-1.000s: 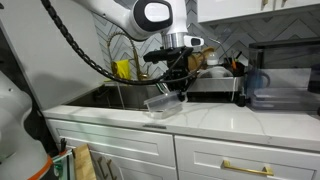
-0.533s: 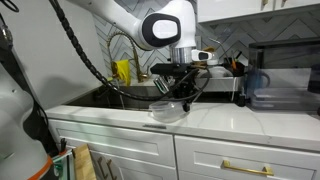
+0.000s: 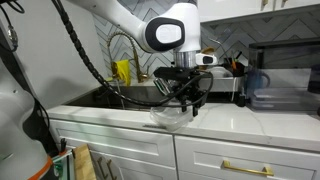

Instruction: Open the tap, pick up the lunchbox on the counter and the rinse it

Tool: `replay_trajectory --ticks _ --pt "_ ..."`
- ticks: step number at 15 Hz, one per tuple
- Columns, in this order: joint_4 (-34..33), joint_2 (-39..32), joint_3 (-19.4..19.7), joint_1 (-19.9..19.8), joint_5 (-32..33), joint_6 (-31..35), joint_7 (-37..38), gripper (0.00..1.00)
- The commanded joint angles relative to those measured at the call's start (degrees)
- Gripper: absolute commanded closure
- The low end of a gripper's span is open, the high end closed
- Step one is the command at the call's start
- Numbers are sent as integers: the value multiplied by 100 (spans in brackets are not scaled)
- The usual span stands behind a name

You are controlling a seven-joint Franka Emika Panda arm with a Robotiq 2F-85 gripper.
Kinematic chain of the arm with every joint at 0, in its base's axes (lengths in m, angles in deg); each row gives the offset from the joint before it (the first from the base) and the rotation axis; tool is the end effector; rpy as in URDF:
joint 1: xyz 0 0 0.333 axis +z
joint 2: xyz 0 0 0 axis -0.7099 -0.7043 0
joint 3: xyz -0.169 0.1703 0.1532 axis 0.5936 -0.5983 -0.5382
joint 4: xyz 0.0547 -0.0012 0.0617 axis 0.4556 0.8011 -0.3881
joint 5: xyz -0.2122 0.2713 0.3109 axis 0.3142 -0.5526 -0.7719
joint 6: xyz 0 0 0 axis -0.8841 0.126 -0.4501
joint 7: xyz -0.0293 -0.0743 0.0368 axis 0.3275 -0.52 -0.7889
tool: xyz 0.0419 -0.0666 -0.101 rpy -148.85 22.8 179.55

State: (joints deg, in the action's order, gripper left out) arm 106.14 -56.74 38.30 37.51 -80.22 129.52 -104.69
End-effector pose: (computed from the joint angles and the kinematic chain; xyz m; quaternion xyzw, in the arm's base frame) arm 0.5531 -0.1882 0.2856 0.9987 0.0486 -0.0002 0.0172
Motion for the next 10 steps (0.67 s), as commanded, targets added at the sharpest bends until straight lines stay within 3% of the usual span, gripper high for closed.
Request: replay_trajectory --ticks 1,3,10 --pt "-144 18 -47 -62 -216 -64 55 16" --pt "-315 159 -78 -33 -323 -346 121 1" --pt "-1039 896 -483 218 -43 -1800 1234 0"
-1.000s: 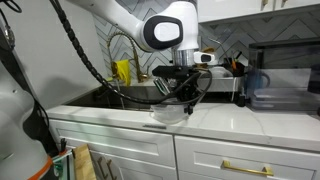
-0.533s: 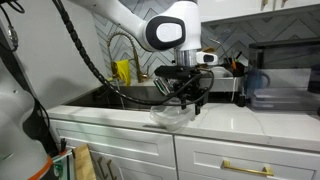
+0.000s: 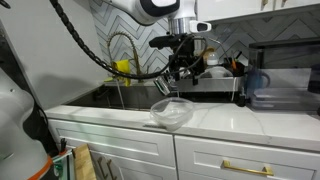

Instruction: Open the tap, pick up the lunchbox on the counter and the rinse it

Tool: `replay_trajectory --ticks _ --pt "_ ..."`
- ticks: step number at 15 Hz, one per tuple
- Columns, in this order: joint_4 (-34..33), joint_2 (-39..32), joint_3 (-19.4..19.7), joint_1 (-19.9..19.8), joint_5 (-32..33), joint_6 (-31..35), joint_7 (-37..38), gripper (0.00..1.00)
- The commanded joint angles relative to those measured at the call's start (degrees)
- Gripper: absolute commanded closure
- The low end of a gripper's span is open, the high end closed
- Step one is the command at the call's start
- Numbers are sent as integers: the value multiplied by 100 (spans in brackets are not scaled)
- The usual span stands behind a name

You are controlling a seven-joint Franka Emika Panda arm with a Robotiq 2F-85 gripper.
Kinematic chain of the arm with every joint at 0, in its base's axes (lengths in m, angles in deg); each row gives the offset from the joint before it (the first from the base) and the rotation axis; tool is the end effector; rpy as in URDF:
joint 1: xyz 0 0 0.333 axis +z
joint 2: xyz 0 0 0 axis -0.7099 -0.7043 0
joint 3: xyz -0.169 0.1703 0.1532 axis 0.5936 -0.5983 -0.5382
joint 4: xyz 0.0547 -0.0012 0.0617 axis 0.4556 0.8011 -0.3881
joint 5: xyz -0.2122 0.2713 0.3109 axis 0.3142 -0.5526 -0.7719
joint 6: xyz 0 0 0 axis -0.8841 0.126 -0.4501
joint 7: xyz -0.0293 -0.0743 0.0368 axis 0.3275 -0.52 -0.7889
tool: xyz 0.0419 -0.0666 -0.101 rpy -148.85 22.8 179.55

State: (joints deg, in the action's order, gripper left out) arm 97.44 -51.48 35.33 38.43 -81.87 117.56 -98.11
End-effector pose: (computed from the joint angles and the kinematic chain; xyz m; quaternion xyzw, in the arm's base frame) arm 0.5795 -0.1538 0.4008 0.9996 0.0153 0.0222 0.0056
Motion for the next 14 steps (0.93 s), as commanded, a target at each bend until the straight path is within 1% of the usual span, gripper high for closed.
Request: replay_trajectory --ticks 1,5,8,11,14 --pt "-278 461 -279 175 124 -850 799 1" --pt "-619 722 -728 454 119 -1635 1530 0" --pt "-765 802 -1080 718 57 -1998 1900 0" --pt "-828 776 -1372 998 -118 -2141 2109 0" --pt "-812 776 -1559 1263 -374 -2038 2027 0"
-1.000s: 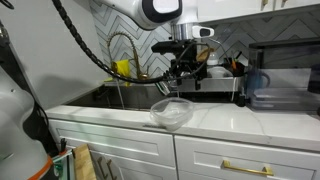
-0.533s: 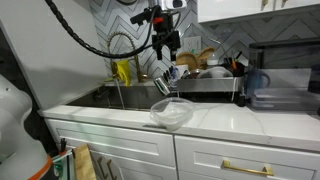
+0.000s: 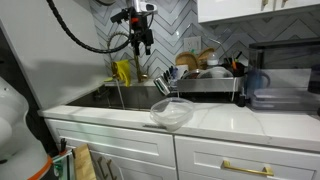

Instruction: Open the tap, pick up the lunchbox on the counter and the rinse it

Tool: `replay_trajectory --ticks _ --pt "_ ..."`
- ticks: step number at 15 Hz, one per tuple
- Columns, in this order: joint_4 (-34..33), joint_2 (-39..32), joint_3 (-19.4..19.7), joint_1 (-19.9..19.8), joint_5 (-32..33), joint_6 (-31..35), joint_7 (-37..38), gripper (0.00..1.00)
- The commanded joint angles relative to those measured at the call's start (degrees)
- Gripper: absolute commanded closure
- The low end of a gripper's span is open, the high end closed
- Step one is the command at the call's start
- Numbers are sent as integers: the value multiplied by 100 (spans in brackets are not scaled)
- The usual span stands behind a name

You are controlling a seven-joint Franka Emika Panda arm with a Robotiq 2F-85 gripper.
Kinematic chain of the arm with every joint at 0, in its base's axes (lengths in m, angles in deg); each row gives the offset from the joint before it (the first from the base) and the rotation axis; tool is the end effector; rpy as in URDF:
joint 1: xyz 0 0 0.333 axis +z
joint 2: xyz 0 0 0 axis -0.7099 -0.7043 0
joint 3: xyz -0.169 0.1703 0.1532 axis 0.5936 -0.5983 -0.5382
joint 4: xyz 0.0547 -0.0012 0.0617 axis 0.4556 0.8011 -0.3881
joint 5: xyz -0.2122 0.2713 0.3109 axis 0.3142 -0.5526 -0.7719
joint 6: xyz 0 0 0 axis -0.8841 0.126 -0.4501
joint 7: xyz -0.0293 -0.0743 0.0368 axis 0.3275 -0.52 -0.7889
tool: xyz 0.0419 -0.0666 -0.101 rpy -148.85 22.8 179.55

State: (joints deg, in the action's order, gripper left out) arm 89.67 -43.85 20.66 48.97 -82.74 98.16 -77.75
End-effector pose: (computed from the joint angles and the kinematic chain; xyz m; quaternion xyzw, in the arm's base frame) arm 0.5519 0.1059 0.5225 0.9984 0.0526 -0.0105 0.0150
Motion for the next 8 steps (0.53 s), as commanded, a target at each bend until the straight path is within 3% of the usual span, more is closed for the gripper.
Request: replay_trajectory --ticks 1,8 --pt "-7 21 -142 277 -353 -34 -32 0" --pt "-50 -16 -201 343 -287 -17 4 0"
